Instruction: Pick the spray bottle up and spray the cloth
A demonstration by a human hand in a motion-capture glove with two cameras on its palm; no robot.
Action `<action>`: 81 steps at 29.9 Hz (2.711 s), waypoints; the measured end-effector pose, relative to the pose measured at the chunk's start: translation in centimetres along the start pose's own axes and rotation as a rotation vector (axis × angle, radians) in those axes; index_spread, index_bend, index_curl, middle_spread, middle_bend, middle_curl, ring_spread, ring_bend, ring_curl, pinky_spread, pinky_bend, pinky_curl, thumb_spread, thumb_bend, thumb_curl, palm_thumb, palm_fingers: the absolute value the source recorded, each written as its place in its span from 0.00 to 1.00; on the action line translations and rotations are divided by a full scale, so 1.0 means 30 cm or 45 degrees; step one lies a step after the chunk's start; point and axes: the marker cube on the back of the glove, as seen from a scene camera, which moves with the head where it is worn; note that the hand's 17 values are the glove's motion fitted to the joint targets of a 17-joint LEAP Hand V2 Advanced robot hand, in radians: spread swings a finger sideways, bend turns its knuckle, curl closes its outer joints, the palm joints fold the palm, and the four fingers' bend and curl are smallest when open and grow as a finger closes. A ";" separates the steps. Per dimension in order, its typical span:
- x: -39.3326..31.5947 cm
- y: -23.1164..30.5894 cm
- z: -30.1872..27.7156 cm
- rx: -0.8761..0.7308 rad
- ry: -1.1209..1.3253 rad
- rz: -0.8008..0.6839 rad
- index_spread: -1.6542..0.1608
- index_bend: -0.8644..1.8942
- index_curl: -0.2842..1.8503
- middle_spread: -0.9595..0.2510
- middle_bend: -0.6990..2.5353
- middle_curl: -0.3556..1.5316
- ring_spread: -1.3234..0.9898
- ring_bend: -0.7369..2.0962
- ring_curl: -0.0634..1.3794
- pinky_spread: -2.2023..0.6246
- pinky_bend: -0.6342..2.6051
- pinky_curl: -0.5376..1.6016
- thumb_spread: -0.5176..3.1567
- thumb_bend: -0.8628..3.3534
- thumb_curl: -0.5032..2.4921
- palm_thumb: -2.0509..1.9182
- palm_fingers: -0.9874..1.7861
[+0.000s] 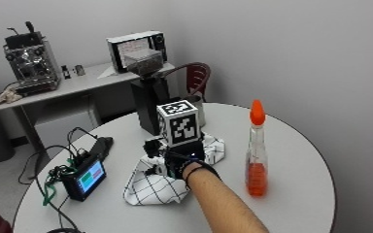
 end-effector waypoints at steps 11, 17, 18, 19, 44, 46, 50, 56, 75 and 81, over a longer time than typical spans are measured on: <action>0.007 0.000 -0.006 0.005 0.012 -0.001 0.73 0.34 0.17 0.78 0.35 0.30 0.58 0.41 0.18 0.85 0.33 0.35 0.37 0.23 0.21 0.60 0.53; 0.030 0.002 -0.008 0.013 0.009 0.009 0.72 0.35 0.18 0.78 0.35 0.32 0.58 0.41 0.20 0.85 0.33 0.37 0.41 0.23 0.21 0.60 0.52; 0.034 0.002 -0.008 0.016 0.004 0.008 0.71 0.35 0.18 0.78 0.35 0.32 0.58 0.42 0.20 0.85 0.33 0.37 0.41 0.23 0.22 0.60 0.52; 0.039 0.003 -0.010 0.018 -0.004 0.006 0.71 0.35 0.18 0.78 0.35 0.32 0.58 0.42 0.21 0.86 0.33 0.37 0.41 0.22 0.22 0.60 0.52; 0.286 0.609 -0.279 1.018 -0.766 -0.602 0.72 0.36 0.21 0.78 0.34 0.36 0.58 0.43 0.25 0.85 0.32 0.39 0.46 0.21 0.25 0.65 0.58; 0.350 0.569 -0.279 1.023 -0.852 -0.517 0.72 0.36 0.21 0.77 0.34 0.37 0.58 0.44 0.26 0.84 0.32 0.39 0.45 0.21 0.25 0.65 0.60; 0.449 0.451 -0.255 0.984 -1.048 -0.338 0.72 0.36 0.22 0.77 0.34 0.37 0.58 0.44 0.26 0.84 0.31 0.39 0.45 0.21 0.25 0.65 0.60; 0.501 0.276 -0.228 0.977 -1.199 -0.156 0.72 0.36 0.23 0.77 0.33 0.37 0.57 0.43 0.27 0.84 0.30 0.40 0.44 0.20 0.26 0.66 0.61; 0.471 0.019 -0.150 0.714 -1.553 -0.066 0.72 0.33 0.20 0.76 0.35 0.39 0.56 0.46 0.29 0.86 0.29 0.40 0.41 0.21 0.28 0.70 0.59; 0.508 0.017 -0.137 0.762 -1.589 -0.014 0.72 0.33 0.19 0.73 0.40 0.42 0.54 0.50 0.31 0.87 0.24 0.38 0.41 0.22 0.30 0.73 0.66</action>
